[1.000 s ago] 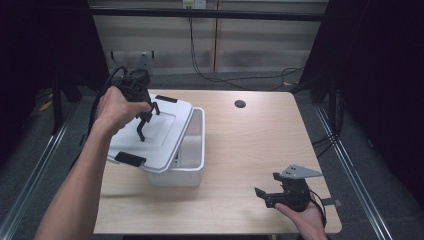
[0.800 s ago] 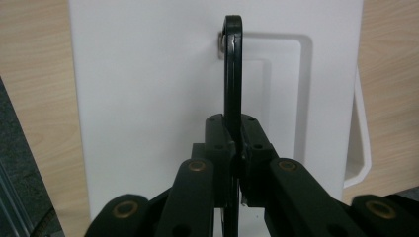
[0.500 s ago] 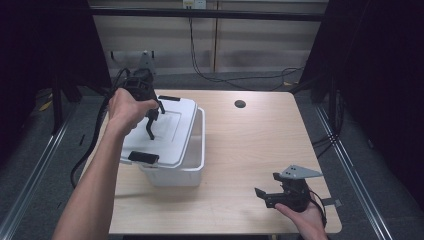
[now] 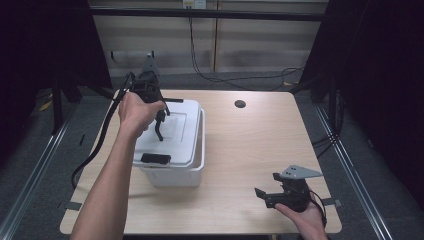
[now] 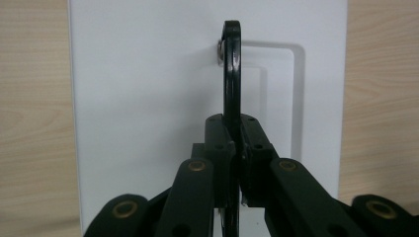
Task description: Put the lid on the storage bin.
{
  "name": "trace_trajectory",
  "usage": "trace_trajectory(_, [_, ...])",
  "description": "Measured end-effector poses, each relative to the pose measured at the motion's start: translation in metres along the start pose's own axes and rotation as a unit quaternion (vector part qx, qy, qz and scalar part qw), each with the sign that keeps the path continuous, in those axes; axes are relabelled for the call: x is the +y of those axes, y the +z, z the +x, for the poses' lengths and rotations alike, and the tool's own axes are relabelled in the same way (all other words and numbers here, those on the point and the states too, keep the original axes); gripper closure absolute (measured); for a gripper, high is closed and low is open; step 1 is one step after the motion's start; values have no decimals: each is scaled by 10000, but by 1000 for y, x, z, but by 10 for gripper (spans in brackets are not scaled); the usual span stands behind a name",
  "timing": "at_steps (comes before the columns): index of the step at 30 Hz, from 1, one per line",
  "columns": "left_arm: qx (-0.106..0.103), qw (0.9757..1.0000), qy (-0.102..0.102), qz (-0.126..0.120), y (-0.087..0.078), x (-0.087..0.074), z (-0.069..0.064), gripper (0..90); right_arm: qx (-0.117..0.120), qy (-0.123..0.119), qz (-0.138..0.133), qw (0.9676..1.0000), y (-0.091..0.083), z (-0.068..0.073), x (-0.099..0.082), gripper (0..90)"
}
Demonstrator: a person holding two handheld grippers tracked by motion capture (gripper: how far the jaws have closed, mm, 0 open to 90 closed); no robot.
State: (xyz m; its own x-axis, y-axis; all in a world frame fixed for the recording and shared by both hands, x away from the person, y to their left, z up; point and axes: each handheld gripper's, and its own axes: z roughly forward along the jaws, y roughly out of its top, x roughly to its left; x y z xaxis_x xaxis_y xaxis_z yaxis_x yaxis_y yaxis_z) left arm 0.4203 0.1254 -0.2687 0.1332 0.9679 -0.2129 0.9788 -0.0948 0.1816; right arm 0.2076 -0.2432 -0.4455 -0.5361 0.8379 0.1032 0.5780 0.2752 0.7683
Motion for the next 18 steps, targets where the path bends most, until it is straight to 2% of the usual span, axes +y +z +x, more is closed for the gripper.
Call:
trace_trajectory(4, [-20, 9998, -155, -144, 1, -1, 0, 848, -1, -4, 3, 10000, 0, 1, 0, 145])
trace_trajectory(5, [1, 9995, -186, -250, 0, -2, 0, 848, -1, -4, 3, 10000, 0, 1, 0, 145])
trace_trajectory(7, [45, 9995, -237, -194, 4, -3, -2, 847, -1, 2, 6, 10000, 0, 0, 0, 145])
trace_trajectory(11, [-107, 9992, -330, -173, 15, -3, -6, 848, 0, -4, -1, 10000, -1, 1, 0, 144])
trace_trajectory(16, [-87, 9994, -334, -90, 16, -3, -2, 848, 5, -19, -2, 10000, 0, 0, 0, 145])
trace_trajectory(18, [-76, 9990, -403, -154, 16, -4, -2, 848, -1, -9, 8, 10000, 0, 0, 0, 145])
